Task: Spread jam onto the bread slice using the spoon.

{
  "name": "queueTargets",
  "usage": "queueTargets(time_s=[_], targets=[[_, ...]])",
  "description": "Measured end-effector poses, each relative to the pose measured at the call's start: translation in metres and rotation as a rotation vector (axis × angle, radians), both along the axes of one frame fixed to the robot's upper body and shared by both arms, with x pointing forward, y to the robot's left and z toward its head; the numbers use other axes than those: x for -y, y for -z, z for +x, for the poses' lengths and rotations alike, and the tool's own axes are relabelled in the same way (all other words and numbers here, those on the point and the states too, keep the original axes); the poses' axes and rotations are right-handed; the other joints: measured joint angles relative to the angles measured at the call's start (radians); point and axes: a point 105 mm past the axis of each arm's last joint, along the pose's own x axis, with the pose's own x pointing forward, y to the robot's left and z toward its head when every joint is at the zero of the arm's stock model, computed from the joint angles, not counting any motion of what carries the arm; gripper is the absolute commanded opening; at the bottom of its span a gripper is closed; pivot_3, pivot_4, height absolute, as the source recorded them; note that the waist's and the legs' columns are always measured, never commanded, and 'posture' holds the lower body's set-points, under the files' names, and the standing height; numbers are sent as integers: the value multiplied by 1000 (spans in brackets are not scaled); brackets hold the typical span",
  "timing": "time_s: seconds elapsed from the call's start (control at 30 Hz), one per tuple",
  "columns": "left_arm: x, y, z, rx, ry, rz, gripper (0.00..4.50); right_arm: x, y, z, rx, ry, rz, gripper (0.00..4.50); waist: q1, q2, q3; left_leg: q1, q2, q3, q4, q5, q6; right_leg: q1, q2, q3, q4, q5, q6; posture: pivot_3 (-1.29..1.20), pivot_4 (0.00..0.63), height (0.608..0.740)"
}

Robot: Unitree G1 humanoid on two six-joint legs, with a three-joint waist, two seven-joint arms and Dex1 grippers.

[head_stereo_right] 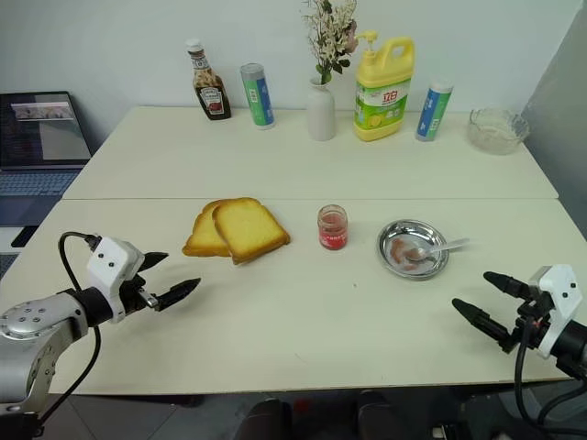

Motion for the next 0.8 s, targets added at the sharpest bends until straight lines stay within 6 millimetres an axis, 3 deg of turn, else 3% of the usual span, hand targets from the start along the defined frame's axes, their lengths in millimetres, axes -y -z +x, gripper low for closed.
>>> queueTargets(time_s=[0.27,0.63,0.8], targets=[[-2,11,-7,-33,-13,-8,4500,-3,3,3,4,2,-7,4473,0,0,0,0,0,0,0,0,0,0,0,0,0,0,0,0,150,740],[13,6,-8,62,39,-50,4500,-7,12,5,19,18,-4,4473,1,0,0,0,0,0,0,0,0,0,0,0,0,0,0,0,150,740],[10,6,-10,80,17,-46,4500,-11,16,7,25,11,-29,4473,1,0,0,0,0,0,1,0,0,0,0,0,1,0,0,0,150,740]])
